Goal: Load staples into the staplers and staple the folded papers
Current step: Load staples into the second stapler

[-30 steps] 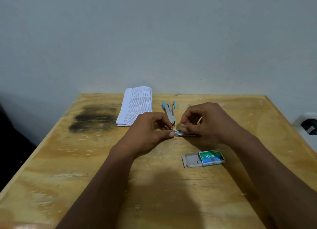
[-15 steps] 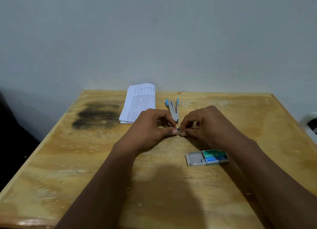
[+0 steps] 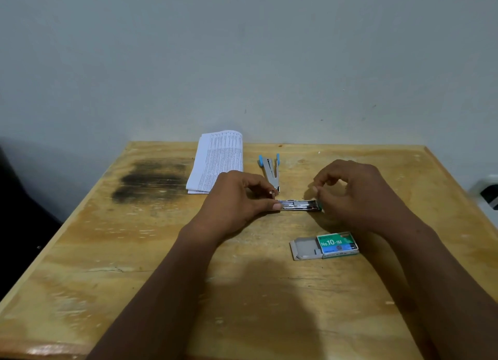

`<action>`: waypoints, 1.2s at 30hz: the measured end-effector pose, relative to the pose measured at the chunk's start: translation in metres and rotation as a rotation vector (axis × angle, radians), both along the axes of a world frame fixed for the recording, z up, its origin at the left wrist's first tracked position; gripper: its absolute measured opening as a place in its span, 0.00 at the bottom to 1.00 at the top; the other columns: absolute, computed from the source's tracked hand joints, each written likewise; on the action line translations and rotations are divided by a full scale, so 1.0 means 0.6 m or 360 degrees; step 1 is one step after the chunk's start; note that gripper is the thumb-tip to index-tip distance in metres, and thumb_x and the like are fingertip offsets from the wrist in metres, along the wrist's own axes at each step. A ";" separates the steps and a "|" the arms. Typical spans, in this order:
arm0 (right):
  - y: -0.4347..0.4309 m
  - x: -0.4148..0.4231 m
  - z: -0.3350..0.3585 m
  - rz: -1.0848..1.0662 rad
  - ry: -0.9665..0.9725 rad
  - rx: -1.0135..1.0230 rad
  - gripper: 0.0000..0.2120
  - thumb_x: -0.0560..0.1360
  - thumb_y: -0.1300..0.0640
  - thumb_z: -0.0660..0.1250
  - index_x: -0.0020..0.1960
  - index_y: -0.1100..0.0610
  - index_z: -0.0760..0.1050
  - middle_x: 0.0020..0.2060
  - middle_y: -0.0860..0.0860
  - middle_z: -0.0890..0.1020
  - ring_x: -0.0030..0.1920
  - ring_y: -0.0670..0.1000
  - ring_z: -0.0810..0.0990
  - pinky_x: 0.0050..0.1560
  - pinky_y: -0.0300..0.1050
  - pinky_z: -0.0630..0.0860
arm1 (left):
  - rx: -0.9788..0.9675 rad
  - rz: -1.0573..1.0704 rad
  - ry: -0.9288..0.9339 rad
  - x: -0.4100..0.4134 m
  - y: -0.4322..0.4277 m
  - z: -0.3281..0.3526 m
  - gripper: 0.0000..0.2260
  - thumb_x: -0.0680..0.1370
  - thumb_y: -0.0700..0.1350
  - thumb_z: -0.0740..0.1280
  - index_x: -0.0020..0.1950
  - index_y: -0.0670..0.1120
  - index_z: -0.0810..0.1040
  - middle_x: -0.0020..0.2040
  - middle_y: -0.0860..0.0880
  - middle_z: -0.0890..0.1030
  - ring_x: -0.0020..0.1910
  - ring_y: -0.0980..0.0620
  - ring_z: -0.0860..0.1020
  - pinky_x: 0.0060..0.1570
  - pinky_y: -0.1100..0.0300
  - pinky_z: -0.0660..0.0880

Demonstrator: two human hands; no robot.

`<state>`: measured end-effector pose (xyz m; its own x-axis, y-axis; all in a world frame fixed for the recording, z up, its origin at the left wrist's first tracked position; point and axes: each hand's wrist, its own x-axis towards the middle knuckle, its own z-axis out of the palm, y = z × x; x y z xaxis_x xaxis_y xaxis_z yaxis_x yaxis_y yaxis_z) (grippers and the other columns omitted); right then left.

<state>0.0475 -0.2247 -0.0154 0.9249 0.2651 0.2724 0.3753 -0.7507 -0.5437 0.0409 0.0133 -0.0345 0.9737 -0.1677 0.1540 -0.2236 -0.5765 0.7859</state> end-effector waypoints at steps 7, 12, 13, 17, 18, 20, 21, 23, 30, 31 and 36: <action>0.026 -0.006 -0.008 0.0171 0.0043 0.0153 0.11 0.73 0.61 0.70 0.50 0.46 0.82 0.43 0.38 0.81 0.45 0.40 0.79 0.38 0.28 0.70 | 0.0169 -0.0027 -0.0130 0.001 -0.014 -0.007 0.14 0.70 0.54 0.80 0.54 0.53 0.88 0.44 0.57 0.86 0.46 0.59 0.81 0.48 0.50 0.81; 0.035 -0.013 -0.004 0.0359 0.0054 -0.0069 0.14 0.71 0.60 0.65 0.50 0.46 0.85 0.46 0.44 0.83 0.46 0.45 0.77 0.42 0.41 0.73 | 0.0159 -0.0028 -0.0137 0.001 -0.012 -0.008 0.14 0.70 0.54 0.79 0.53 0.53 0.88 0.43 0.58 0.86 0.45 0.59 0.81 0.48 0.48 0.81; 0.035 -0.014 -0.004 0.0362 0.0067 -0.0119 0.15 0.71 0.60 0.66 0.51 0.46 0.85 0.47 0.45 0.83 0.47 0.46 0.76 0.44 0.43 0.73 | 0.0145 -0.0028 -0.0130 0.001 -0.013 -0.008 0.13 0.70 0.54 0.80 0.53 0.53 0.88 0.43 0.58 0.86 0.45 0.60 0.81 0.48 0.49 0.81; 0.030 -0.012 0.000 0.0226 0.0112 -0.0193 0.13 0.73 0.61 0.67 0.50 0.45 0.85 0.49 0.43 0.81 0.51 0.48 0.73 0.49 0.47 0.73 | 0.0156 -0.0024 -0.0104 0.000 -0.014 -0.007 0.14 0.70 0.53 0.79 0.54 0.53 0.88 0.43 0.59 0.85 0.45 0.60 0.81 0.49 0.51 0.81; 0.027 -0.012 0.001 0.0199 0.0111 -0.0211 0.13 0.73 0.60 0.67 0.48 0.45 0.85 0.49 0.43 0.80 0.51 0.48 0.73 0.50 0.48 0.72 | 0.0155 -0.0022 -0.0099 0.000 -0.015 -0.007 0.14 0.70 0.53 0.79 0.54 0.53 0.88 0.43 0.59 0.85 0.45 0.60 0.81 0.49 0.51 0.81; 0.025 -0.010 0.001 0.0162 0.0075 -0.0211 0.12 0.73 0.60 0.67 0.45 0.45 0.84 0.48 0.43 0.81 0.51 0.48 0.73 0.50 0.48 0.73 | 0.0169 -0.0015 -0.0094 0.000 -0.015 -0.007 0.14 0.71 0.54 0.79 0.55 0.54 0.87 0.44 0.59 0.86 0.45 0.59 0.81 0.48 0.51 0.81; 0.023 -0.009 0.000 0.0133 0.0041 -0.0174 0.11 0.72 0.60 0.67 0.43 0.45 0.83 0.46 0.43 0.81 0.51 0.48 0.74 0.50 0.48 0.73 | 0.0183 -0.0015 -0.0094 0.000 -0.015 -0.006 0.14 0.71 0.54 0.79 0.55 0.54 0.87 0.44 0.59 0.85 0.45 0.60 0.81 0.48 0.51 0.81; 0.022 -0.009 0.000 0.0066 -0.0023 0.0001 0.10 0.72 0.61 0.68 0.44 0.45 0.81 0.45 0.44 0.82 0.48 0.47 0.76 0.45 0.44 0.74 | 0.0207 -0.0018 -0.0101 0.000 -0.016 -0.005 0.14 0.71 0.54 0.79 0.56 0.54 0.87 0.44 0.59 0.85 0.45 0.60 0.80 0.48 0.52 0.81; 0.052 -0.025 0.004 0.0344 -0.0181 0.0074 0.13 0.71 0.52 0.64 0.49 0.50 0.86 0.43 0.44 0.84 0.45 0.47 0.78 0.43 0.43 0.75 | 0.0310 -0.0090 -0.0209 0.004 -0.015 -0.009 0.13 0.72 0.56 0.78 0.55 0.59 0.87 0.44 0.55 0.86 0.44 0.55 0.81 0.44 0.47 0.80; 0.053 -0.024 0.002 0.0320 -0.0160 0.0010 0.12 0.71 0.52 0.65 0.48 0.50 0.86 0.44 0.44 0.85 0.47 0.48 0.77 0.43 0.45 0.75 | 0.0316 -0.0096 -0.0222 0.004 -0.015 -0.009 0.12 0.72 0.56 0.77 0.55 0.60 0.87 0.44 0.56 0.86 0.44 0.56 0.81 0.44 0.48 0.80; 0.044 -0.019 -0.003 0.0164 -0.0021 -0.0169 0.08 0.72 0.55 0.69 0.47 0.48 0.86 0.53 0.43 0.83 0.54 0.48 0.72 0.49 0.46 0.69 | 0.0410 -0.0107 -0.0241 -0.002 -0.016 -0.004 0.13 0.72 0.58 0.77 0.55 0.59 0.87 0.45 0.56 0.85 0.46 0.56 0.80 0.46 0.49 0.80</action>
